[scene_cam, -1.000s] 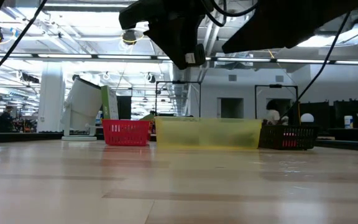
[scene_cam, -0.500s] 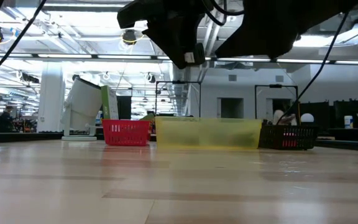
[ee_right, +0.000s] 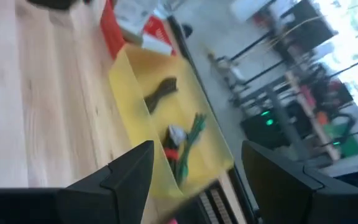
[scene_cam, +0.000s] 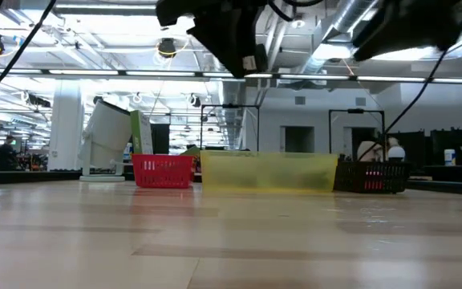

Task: Pick and place items into bin
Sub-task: Put the black charger adapter into the black bin

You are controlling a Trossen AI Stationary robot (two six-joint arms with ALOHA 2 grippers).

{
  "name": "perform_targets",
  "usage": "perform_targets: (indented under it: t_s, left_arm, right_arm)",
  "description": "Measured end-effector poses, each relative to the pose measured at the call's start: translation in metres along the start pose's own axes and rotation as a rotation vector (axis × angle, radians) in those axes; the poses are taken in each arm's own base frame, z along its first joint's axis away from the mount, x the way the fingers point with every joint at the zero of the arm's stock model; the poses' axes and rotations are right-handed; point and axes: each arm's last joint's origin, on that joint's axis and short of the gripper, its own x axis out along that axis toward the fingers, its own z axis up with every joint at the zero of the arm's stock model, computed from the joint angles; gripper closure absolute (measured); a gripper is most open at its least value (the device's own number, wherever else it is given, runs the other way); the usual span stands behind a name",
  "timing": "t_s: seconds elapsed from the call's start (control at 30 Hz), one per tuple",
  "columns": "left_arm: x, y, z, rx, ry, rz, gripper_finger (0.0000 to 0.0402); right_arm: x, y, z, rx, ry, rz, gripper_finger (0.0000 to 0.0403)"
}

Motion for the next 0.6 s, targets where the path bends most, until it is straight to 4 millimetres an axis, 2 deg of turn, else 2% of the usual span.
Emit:
perform_targets:
  t_s: [0.17,0.27,0.37,0.47,0.6]
  left_arm:
    - [-0.005,0.005,0.003,-0.024,-0.021,0.029,0.0249]
    - [-0.009,0.008,0.005,-0.036,-0.032,0.050,0.0249]
    - [-0.013,0.012,0.006,-0.059,-0.050,0.064,0.0249]
    - [-0.020,0.017,0.009,-0.090,-0.072,0.079,0.0249]
    - [-0.025,0.021,0.010,-0.114,-0.086,0.093,0.0249]
  right_arm:
    - [-0.023,-0.049,-0.017,0.000,0.028,0.185,0.0164]
    - [-0.030,-0.077,-0.036,0.045,0.016,0.293,0.0164]
    - [-0.030,-0.101,-0.061,0.135,-0.034,0.314,0.0164]
    - [-0.026,-0.111,-0.082,0.259,-0.150,0.332,0.0164]
    - [-0.022,-0.104,-0.090,0.409,-0.426,0.391,0.0164]
